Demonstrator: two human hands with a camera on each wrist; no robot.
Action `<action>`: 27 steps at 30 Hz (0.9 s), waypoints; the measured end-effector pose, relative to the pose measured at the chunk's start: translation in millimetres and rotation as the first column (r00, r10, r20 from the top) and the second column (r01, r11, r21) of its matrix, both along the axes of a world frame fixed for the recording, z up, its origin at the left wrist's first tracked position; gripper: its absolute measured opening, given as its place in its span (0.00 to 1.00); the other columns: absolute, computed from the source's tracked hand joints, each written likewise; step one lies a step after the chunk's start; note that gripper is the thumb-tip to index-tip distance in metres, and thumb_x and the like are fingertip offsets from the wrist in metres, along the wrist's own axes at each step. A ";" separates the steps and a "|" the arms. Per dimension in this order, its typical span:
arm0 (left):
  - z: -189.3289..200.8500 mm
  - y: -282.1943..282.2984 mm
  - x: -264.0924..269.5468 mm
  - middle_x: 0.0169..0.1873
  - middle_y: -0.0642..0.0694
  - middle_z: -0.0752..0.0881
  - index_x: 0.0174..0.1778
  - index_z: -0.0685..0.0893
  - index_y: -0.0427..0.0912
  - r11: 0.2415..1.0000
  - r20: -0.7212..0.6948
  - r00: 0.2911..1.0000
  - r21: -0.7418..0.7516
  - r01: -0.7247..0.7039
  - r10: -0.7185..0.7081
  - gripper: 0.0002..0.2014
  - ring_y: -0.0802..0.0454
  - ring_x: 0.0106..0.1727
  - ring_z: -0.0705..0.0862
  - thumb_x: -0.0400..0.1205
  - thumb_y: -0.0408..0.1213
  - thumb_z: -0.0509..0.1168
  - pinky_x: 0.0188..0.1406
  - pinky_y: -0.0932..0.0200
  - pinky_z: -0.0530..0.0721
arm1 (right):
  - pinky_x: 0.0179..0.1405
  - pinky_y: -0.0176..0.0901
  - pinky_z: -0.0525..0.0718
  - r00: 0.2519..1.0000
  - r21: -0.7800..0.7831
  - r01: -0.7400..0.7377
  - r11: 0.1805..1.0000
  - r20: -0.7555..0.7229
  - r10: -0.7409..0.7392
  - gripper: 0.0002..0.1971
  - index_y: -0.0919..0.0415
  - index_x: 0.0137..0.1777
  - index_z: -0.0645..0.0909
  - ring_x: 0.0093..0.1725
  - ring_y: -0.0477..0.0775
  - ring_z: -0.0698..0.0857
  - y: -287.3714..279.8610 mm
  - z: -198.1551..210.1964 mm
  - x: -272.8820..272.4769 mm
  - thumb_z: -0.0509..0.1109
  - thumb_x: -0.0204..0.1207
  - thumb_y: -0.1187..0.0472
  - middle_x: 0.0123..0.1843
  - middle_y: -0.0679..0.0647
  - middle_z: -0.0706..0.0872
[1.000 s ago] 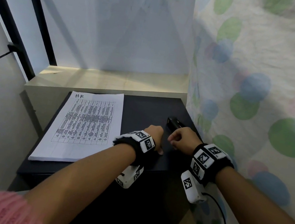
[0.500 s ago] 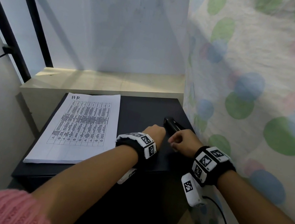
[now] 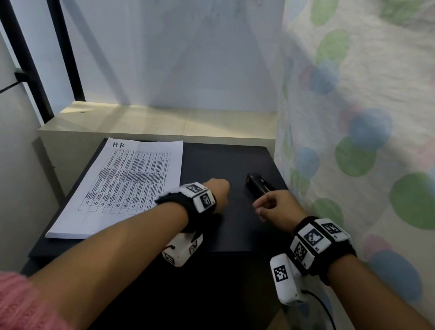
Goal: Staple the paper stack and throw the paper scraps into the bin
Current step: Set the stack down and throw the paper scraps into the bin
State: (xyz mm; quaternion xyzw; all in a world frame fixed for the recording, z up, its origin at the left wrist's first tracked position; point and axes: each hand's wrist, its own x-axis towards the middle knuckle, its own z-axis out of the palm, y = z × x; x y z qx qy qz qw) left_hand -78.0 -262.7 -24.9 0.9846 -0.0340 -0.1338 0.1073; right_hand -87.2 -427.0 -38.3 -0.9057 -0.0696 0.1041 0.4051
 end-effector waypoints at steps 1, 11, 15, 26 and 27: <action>2.8 6.3 0.6 0.62 0.32 0.83 0.60 0.80 0.27 1.000 0.009 1.000 -0.014 -0.021 0.021 0.14 0.36 0.64 0.83 0.83 0.33 0.60 0.60 0.50 0.81 | 0.48 0.43 0.84 1.000 0.011 0.007 1.000 -0.004 -0.007 0.15 0.52 0.32 0.80 0.33 0.48 0.83 -0.9 -0.9 -0.7 0.69 0.73 0.72 0.30 0.52 0.84; 44.8 72.0 -37.7 0.53 0.38 0.89 0.54 0.87 0.28 0.986 0.131 0.990 -0.165 -0.024 0.046 0.14 0.44 0.57 0.86 0.83 0.33 0.61 0.55 0.59 0.79 | 0.40 0.37 0.83 0.999 0.073 -0.034 0.997 0.001 0.034 0.12 0.58 0.35 0.80 0.29 0.47 0.81 19.7 7.7 -17.2 0.67 0.75 0.74 0.30 0.55 0.83; 55.2 122.6 -83.5 0.41 0.45 0.83 0.49 0.86 0.27 0.965 0.158 0.980 -0.249 -0.083 0.125 0.13 0.50 0.40 0.83 0.83 0.33 0.61 0.45 0.61 0.77 | 0.34 0.29 0.83 0.992 0.129 -0.127 0.983 0.029 0.125 0.14 0.54 0.34 0.80 0.23 0.37 0.83 56.9 14.2 -28.5 0.68 0.74 0.73 0.30 0.52 0.83; 53.3 282.1 -203.7 0.28 0.53 0.81 0.32 0.78 0.48 0.895 0.195 0.888 -0.258 -0.363 0.416 0.11 0.53 0.35 0.81 0.80 0.34 0.64 0.44 0.58 0.79 | 0.27 0.25 0.81 0.879 0.220 -0.450 0.865 -0.059 0.473 0.13 0.59 0.32 0.80 0.18 0.36 0.80 247.3 4.5 -89.0 0.67 0.75 0.75 0.28 0.56 0.82; 50.7 292.4 -212.3 0.28 0.52 0.81 0.33 0.79 0.46 0.883 0.188 0.878 -0.267 -0.386 0.440 0.10 0.52 0.35 0.81 0.80 0.34 0.64 0.44 0.59 0.79 | 0.27 0.25 0.81 0.863 0.210 -0.483 0.850 -0.055 0.503 0.14 0.57 0.32 0.79 0.18 0.36 0.80 264.3 0.9 -95.9 0.67 0.75 0.75 0.28 0.56 0.82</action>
